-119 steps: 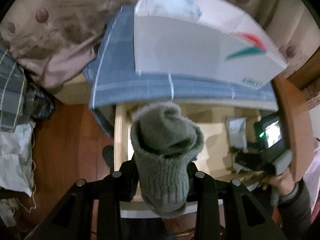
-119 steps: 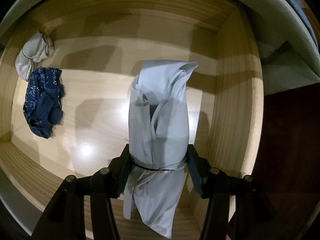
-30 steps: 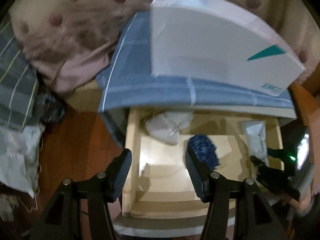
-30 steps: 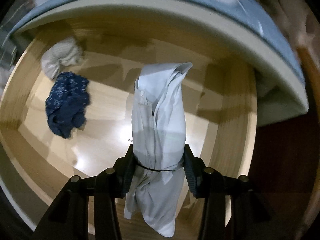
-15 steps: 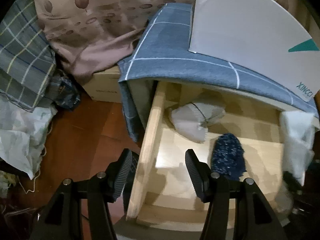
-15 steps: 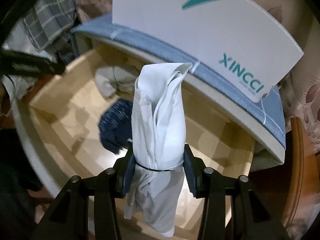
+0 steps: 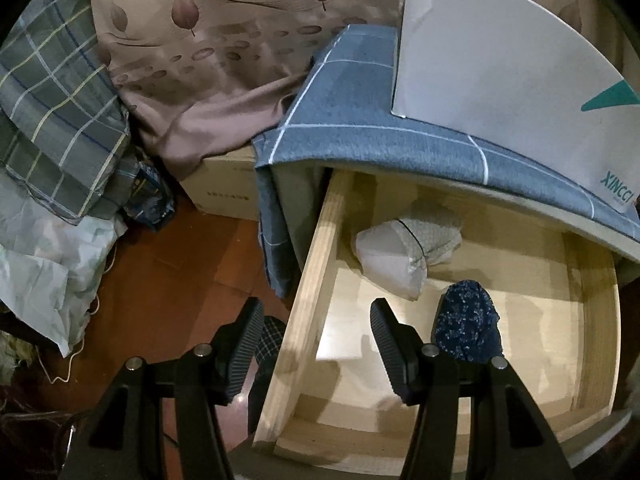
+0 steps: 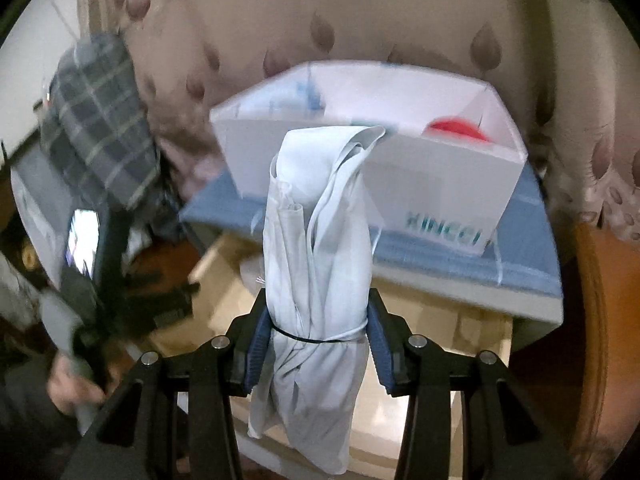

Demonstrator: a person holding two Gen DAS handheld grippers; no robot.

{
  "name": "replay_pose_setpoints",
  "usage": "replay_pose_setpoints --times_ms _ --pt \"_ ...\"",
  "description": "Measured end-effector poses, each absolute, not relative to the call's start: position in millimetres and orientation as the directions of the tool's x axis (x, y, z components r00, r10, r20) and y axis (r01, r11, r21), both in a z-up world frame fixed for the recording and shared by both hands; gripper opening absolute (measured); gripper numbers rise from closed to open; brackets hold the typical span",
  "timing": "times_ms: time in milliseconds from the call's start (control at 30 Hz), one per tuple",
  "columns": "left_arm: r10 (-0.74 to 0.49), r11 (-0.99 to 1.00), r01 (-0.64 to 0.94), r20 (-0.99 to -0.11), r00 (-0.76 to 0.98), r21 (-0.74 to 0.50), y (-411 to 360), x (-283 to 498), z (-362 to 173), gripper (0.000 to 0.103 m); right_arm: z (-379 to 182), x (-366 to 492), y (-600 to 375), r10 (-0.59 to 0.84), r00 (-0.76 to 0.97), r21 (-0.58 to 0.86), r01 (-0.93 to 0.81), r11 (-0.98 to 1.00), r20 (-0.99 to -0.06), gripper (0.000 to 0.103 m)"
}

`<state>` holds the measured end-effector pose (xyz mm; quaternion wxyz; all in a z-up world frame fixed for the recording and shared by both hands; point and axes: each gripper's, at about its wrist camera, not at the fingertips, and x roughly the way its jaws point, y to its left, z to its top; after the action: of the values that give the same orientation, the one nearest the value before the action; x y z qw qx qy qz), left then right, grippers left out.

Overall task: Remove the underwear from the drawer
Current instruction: 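Carry the banded white roll over the shoebox with the right gripper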

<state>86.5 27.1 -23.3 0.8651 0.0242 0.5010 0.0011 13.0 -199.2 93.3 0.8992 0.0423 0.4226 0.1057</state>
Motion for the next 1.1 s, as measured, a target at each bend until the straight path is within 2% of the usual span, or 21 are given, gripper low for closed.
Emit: replay_pose_setpoints --times_ms 200,467,800,1100 --pt "0.021 0.999 0.032 -0.865 0.502 0.043 27 86 -22 0.057 141 33 -214 0.211 0.689 0.184 -0.114 0.976 -0.694 0.041" --pt "0.026 0.998 0.031 -0.862 0.506 0.048 25 86 -24 0.057 179 76 -241 0.100 0.735 0.139 -0.008 0.990 -0.670 0.041" --pt "0.032 0.998 0.031 -0.861 0.508 0.056 26 86 -24 0.057 178 158 -264 -0.047 0.689 0.066 0.136 0.989 -0.723 0.042" --pt "0.030 0.998 0.038 -0.862 0.505 0.058 23 85 -25 0.057 143 205 -261 -0.050 0.605 0.061 0.162 0.985 -0.795 0.042"
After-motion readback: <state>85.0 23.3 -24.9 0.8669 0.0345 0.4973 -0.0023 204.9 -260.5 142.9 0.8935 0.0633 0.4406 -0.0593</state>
